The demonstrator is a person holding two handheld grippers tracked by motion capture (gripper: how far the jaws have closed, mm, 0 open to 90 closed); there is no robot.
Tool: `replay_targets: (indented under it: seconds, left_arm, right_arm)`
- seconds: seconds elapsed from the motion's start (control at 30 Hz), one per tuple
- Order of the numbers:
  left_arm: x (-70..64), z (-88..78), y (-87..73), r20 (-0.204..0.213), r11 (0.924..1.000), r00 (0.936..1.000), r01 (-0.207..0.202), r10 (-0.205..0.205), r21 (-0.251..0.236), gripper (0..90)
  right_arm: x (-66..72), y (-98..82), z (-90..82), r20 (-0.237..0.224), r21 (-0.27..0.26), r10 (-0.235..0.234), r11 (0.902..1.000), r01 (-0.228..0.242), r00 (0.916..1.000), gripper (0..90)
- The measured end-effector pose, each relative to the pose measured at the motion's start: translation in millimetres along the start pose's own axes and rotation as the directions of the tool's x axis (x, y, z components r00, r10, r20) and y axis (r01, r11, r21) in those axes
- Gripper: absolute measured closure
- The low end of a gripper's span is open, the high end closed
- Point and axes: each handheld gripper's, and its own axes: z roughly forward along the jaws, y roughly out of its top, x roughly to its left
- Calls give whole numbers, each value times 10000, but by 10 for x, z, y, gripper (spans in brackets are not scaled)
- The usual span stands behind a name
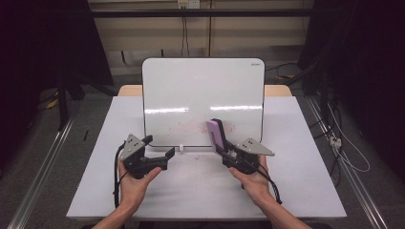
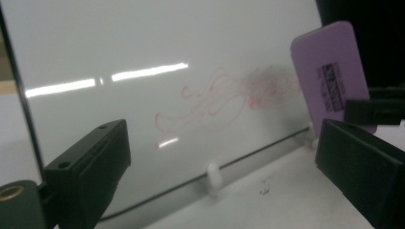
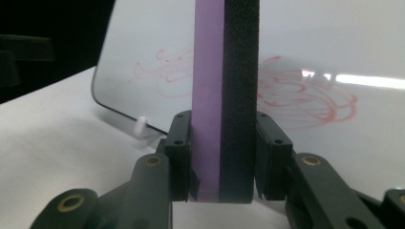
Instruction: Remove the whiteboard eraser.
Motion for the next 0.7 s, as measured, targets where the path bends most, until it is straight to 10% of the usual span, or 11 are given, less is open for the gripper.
replay_targets:
  seconds: [0.7]
  left_arm:
    - [-257,454,268,1036,9899,9926,757,-634,-1201,45]
  right_arm:
    - [254,36,204,-1112,-478,676,9962,-733,9915,648]
